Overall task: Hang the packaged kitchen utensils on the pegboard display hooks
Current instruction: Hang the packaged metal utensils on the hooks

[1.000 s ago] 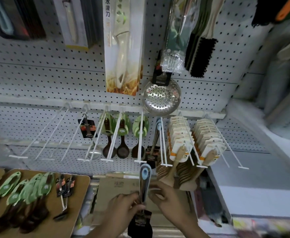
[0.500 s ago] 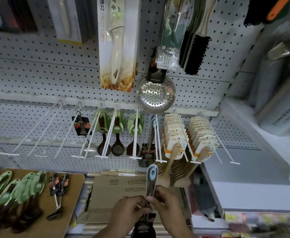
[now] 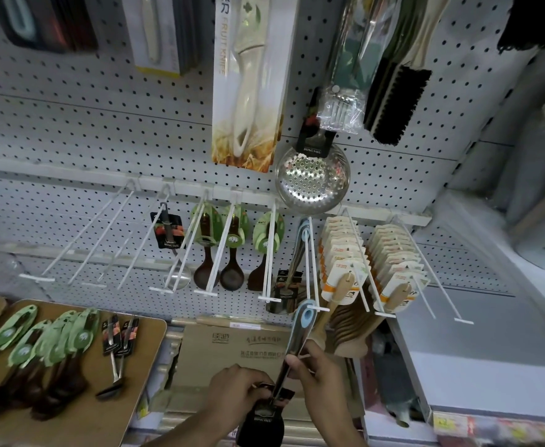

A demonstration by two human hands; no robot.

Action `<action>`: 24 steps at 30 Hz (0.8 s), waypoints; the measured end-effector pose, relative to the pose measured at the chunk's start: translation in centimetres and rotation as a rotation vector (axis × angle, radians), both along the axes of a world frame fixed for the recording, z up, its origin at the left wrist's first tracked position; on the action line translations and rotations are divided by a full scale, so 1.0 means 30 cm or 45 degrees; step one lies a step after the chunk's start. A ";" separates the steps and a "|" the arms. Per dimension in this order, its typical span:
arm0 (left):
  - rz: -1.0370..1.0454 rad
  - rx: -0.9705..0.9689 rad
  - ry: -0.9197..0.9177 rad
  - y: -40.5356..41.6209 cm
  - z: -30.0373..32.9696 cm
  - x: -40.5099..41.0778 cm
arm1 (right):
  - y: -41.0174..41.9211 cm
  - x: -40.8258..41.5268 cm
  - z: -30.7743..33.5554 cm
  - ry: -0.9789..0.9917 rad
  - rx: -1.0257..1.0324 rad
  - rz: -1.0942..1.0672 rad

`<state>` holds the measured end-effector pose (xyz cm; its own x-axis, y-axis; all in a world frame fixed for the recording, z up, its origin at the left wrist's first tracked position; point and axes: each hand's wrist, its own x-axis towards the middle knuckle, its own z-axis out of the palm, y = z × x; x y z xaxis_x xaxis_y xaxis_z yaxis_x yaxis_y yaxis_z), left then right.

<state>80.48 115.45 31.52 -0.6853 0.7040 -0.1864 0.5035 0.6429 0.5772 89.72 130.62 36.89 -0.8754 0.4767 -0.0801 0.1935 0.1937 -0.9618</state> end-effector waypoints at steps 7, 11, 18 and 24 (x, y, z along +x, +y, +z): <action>-0.018 -0.014 0.029 0.035 -0.026 -0.023 | 0.003 -0.009 -0.028 -0.013 0.032 -0.030; -0.065 -0.025 0.050 0.053 -0.045 -0.035 | 0.016 -0.008 -0.032 0.007 0.049 -0.068; -0.144 -0.127 0.033 0.050 -0.106 -0.052 | 0.024 -0.031 -0.024 0.011 0.034 -0.032; -0.104 -0.180 0.024 0.051 -0.135 -0.067 | 0.021 -0.054 -0.011 0.025 -0.009 -0.038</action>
